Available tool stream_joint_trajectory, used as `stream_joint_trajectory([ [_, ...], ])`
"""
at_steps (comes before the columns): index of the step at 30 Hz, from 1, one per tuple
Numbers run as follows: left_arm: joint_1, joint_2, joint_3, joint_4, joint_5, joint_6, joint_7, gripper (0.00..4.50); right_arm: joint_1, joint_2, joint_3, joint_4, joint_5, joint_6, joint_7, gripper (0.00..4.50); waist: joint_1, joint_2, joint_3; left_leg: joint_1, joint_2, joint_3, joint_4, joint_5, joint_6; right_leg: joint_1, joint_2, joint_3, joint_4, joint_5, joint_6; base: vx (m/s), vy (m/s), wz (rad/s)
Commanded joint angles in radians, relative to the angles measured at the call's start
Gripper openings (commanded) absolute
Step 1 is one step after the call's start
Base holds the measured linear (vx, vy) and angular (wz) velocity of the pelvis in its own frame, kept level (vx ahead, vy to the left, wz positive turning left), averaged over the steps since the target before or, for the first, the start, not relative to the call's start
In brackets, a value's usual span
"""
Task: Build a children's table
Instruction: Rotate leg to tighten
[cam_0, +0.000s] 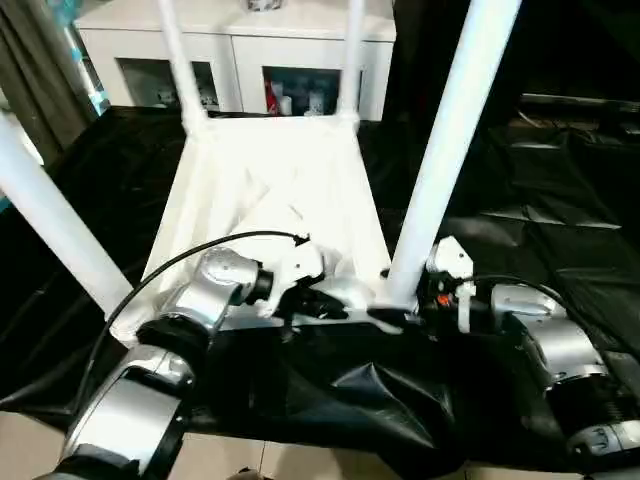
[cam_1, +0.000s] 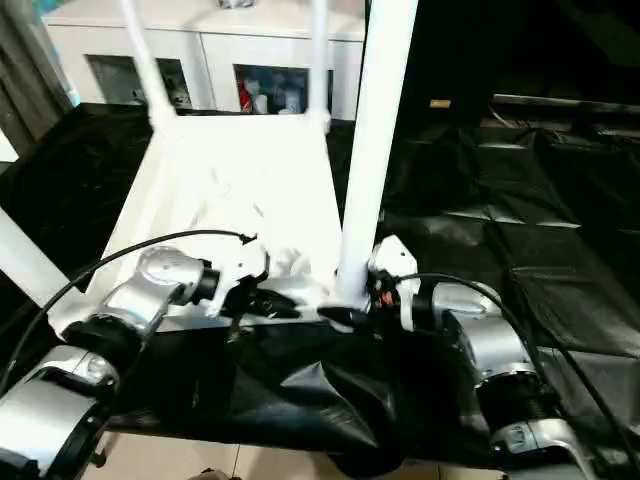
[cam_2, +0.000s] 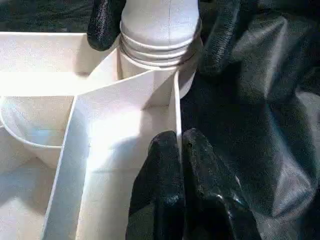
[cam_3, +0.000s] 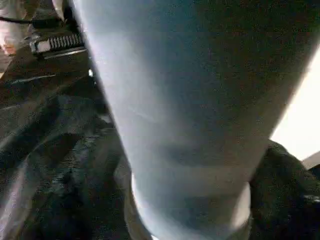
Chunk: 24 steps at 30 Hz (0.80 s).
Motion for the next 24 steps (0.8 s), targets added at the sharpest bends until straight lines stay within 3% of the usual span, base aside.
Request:
stream_joint_trajectory([
  [1, 0.004, -0.011, 0.01, -0.031, -0.056, -0.013, -0.04, 0.0, 0.004, -0.011, 0.009, -0.022, -0.002, 0.012, 0.02, 3.33, -0.001, -0.019, -0.059, 0.021, 0.045, -0.013, -0.064, -0.138, 0.11, 0.043, -0.042, 0.036, -0.059, -0.031, -0.272, 0.0, 0.0, 0.0],
  [7, 0.01, -0.01, 0.014, -0.044, -0.057, -0.006, -0.035, 0.0, 0.006, -0.002, 0.018, -0.026, 0.012, 0.028, 0.035, 2.79, 0.003, -0.021, -0.06, 0.02, 0.044, -0.013, -0.061, -0.127, 0.118, 0.042, -0.042, 0.034, -0.056, -0.015, -0.275, 0.0, 0.0, 0.0],
  [10, 0.01, -0.012, 0.017, -0.044, -0.055, -0.007, -0.025, 0.0, 0.012, -0.001, 0.021, -0.03, 0.014, 0.032, 0.037, 2.74, 0.003, -0.021, -0.06, 0.02, 0.044, -0.013, -0.061, -0.129, 0.116, 0.042, -0.041, 0.034, -0.056, -0.02, -0.273, 0.0, 0.0, 0.0],
  [14, -0.018, -0.04, 0.035, -0.001, -0.024, -0.003, 0.107, 0.0, 0.029, 0.04, -0.005, -0.007, 0.0, 0.038, -0.074, 2.71, 0.005, -0.021, -0.06, 0.021, 0.045, -0.013, -0.061, -0.123, 0.115, 0.042, -0.041, 0.035, -0.056, -0.016, -0.271, 0.0, 0.0, 0.0],
  [16, -0.033, -0.051, 0.039, 0.023, -0.007, 0.0, 0.17, 0.0, 0.028, 0.061, -0.016, 0.018, -0.018, 0.025, -0.142, 2.71, 0.001, -0.021, -0.058, 0.022, 0.043, -0.013, -0.063, -0.145, 0.1, 0.038, -0.042, 0.035, -0.061, -0.051, -0.264, 0.0, 0.0, 0.0],
  [18, -0.082, -0.103, 0.061, 0.089, 0.02, 0.007, 0.365, 0.0, 0.016, 0.128, -0.043, 0.091, -0.066, 0.022, -0.346, 2.7, -0.008, -0.024, -0.055, 0.026, 0.04, -0.016, -0.069, -0.198, 0.056, 0.037, -0.044, 0.036, -0.073, -0.151, -0.243, 0.0, 0.0, 0.0],
  [21, -0.106, -0.138, 0.064, 0.116, 0.031, 0.026, 0.445, 0.0, 0.01, 0.175, -0.058, 0.121, -0.08, 0.031, -0.455, 2.7, -0.016, -0.026, -0.051, 0.025, 0.038, -0.018, -0.073, -0.23, 0.039, 0.037, -0.046, 0.038, -0.085, -0.234, -0.21, 0.0, 0.0, 0.0],
  [22, -0.12, -0.166, 0.064, 0.13, 0.035, 0.044, 0.491, 0.0, -0.001, 0.214, -0.075, 0.148, -0.085, 0.04, -0.541, 2.7, -0.021, -0.016, -0.048, 0.028, 0.037, -0.021, -0.077, -0.264, 0.027, 0.034, -0.045, 0.038, -0.09, -0.279, -0.196, 0.0, 0.0, 0.0],
  [24, -0.132, -0.195, 0.063, 0.142, 0.039, 0.056, 0.532, 0.0, -0.014, 0.255, -0.093, 0.171, -0.084, 0.05, -0.619, 2.7, -0.03, -0.016, -0.051, 0.029, 0.038, -0.022, -0.081, -0.271, 0.011, 0.033, -0.043, 0.039, -0.09, -0.273, -0.192, 0.0, 0.0, 0.0],
])
